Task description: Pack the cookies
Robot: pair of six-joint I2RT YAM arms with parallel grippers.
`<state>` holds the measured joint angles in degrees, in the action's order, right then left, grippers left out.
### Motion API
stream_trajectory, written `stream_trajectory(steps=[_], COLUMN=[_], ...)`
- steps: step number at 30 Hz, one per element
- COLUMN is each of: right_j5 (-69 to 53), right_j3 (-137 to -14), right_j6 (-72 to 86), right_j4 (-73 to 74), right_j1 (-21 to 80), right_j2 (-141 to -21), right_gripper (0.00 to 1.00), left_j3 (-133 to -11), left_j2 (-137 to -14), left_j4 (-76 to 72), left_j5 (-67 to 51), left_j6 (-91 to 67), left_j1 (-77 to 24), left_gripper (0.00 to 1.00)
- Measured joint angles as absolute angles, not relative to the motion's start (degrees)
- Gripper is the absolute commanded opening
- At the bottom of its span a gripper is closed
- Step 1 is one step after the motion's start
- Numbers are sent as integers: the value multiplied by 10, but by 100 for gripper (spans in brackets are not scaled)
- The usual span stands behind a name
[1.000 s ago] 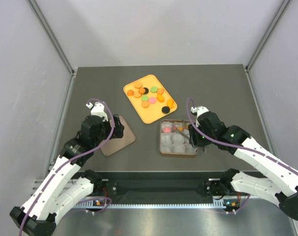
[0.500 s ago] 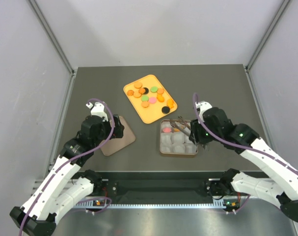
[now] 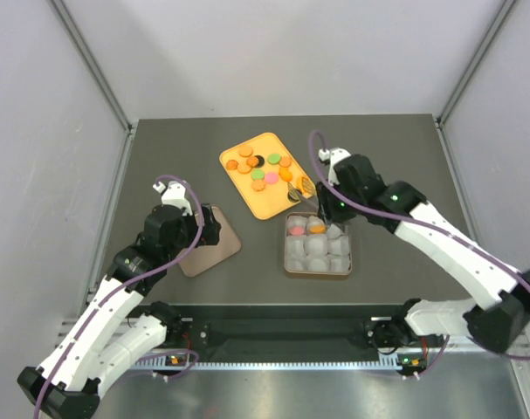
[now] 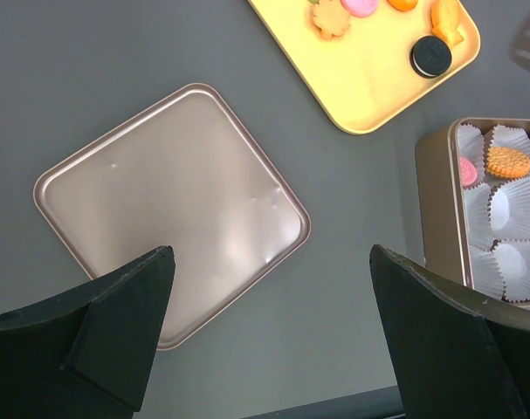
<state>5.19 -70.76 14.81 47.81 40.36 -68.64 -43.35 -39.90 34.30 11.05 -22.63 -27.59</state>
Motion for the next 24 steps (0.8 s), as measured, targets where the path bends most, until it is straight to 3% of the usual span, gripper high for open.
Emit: stream_trajectory(steps=[9, 24], right_j5=[29, -4], right_j3=[-780, -874], right_j6=[135, 146], right_j4=[410, 360], right_j1=[387, 402], right_j2=[-873, -1020], right_gripper=[39, 46], left_j3=[-434, -434], left_j2=[-399, -399], left_j4=[343, 343], left_j5=[114, 114], left_j6=[-226, -228], left_j1=[-277, -278], left_gripper=[98, 99])
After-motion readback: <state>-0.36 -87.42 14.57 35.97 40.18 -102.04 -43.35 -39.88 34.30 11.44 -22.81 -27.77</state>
